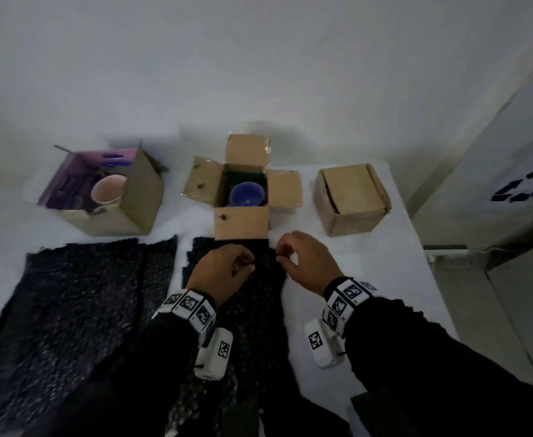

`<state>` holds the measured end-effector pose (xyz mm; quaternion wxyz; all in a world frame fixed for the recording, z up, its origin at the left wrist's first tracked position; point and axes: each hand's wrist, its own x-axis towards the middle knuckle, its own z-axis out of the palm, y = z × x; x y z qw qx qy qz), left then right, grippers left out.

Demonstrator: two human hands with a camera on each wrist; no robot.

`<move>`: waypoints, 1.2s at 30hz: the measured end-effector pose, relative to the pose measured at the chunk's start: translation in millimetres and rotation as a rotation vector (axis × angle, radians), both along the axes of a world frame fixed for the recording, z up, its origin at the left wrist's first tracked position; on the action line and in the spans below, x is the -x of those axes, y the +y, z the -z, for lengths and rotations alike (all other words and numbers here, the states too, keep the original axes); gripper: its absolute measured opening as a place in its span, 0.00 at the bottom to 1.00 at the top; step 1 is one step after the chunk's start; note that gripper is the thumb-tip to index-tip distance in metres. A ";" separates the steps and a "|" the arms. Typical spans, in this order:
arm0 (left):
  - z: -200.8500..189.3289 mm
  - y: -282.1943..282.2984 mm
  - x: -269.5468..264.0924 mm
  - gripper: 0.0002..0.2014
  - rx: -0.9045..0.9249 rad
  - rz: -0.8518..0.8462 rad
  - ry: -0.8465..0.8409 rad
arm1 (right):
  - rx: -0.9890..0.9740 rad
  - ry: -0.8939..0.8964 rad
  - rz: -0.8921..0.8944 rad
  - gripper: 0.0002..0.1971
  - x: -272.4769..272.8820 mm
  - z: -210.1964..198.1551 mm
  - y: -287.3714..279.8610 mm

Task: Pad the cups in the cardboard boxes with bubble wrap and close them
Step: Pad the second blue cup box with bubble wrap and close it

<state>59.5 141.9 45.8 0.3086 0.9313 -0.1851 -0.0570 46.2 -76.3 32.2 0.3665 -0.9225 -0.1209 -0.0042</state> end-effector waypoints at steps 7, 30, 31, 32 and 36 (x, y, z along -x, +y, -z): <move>28.9 108.4 32.8 0.36 -0.390 -0.021 0.249 | 0.302 0.222 -0.179 0.27 51.5 35.3 88.9; 14.2 105.2 16.1 0.33 0.226 -0.005 0.331 | -0.481 0.223 0.586 0.18 35.7 10.8 106.4; 18.4 107.0 19.0 0.37 0.204 0.014 0.374 | -0.517 0.227 0.623 0.18 33.2 12.0 102.4; 21.4 107.0 21.9 0.41 0.221 0.019 0.408 | -0.570 0.237 0.651 0.19 32.3 12.7 100.4; 24.0 96.8 19.0 0.38 0.395 -0.032 0.480 | -0.779 0.274 0.706 0.19 30.7 19.1 104.0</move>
